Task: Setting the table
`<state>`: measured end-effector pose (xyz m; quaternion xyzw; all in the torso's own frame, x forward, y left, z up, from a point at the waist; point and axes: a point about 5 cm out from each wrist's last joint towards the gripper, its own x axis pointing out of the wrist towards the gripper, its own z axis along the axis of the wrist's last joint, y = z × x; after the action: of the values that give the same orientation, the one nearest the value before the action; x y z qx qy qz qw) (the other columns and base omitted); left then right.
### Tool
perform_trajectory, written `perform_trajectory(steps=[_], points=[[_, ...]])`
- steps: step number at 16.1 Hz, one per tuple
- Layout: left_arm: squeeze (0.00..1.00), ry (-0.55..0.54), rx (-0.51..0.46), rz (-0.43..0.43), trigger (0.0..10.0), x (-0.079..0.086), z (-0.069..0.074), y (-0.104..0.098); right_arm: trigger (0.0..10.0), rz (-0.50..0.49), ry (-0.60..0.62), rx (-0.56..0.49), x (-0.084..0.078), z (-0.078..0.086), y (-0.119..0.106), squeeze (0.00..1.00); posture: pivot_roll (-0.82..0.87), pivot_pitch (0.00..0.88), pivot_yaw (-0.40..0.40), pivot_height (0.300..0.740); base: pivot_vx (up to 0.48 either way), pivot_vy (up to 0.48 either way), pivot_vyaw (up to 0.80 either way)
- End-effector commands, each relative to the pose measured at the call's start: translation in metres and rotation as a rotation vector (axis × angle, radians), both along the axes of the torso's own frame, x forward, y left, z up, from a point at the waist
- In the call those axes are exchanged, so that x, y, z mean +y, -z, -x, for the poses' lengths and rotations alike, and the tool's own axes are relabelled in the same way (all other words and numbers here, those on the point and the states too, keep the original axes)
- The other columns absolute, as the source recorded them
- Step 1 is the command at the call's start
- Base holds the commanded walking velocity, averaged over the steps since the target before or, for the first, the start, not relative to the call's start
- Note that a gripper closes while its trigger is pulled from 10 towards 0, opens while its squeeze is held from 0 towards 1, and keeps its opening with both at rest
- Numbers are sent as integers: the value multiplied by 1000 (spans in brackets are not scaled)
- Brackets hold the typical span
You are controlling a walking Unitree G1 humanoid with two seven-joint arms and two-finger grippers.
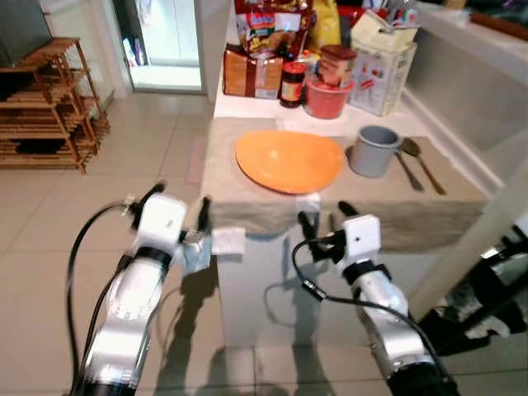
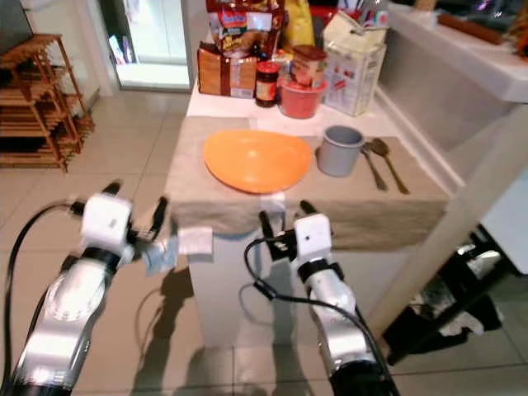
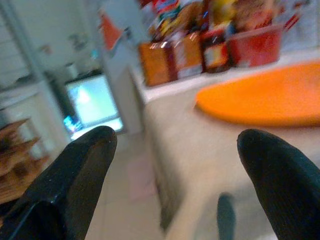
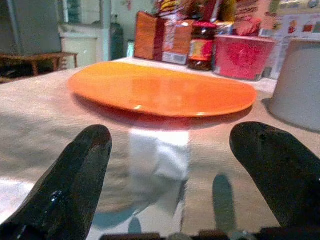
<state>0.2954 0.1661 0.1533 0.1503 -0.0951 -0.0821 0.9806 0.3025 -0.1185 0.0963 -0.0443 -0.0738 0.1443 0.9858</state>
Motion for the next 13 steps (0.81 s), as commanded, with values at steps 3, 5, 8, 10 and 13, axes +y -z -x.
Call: perform_trajectory(steps=[3,5,8,10,13], points=[[0,126,-19,115,10000,-13,-21,-45,10000,8,27,1,-8,4,2,0,3,0,-14,740,0,0,0],[0,184,15,195,10000,-21,-39,-59,10000,11,22,-30,-6,6,-4,0,0,0,-14,740,0,0,0],[0,265,120,304,10000,-35,-72,-74,10000,17,10,-60,-8,14,-12,0,-25,0,-9,740,0,0,0],[0,308,212,348,10000,-45,-90,-79,10000,23,21,-49,-12,17,-10,0,-49,0,-2,740,0,0,0],[0,306,376,469,10000,-54,-108,-79,10000,21,29,-82,-15,23,-23,0,-83,0,11,740,0,0,0]])
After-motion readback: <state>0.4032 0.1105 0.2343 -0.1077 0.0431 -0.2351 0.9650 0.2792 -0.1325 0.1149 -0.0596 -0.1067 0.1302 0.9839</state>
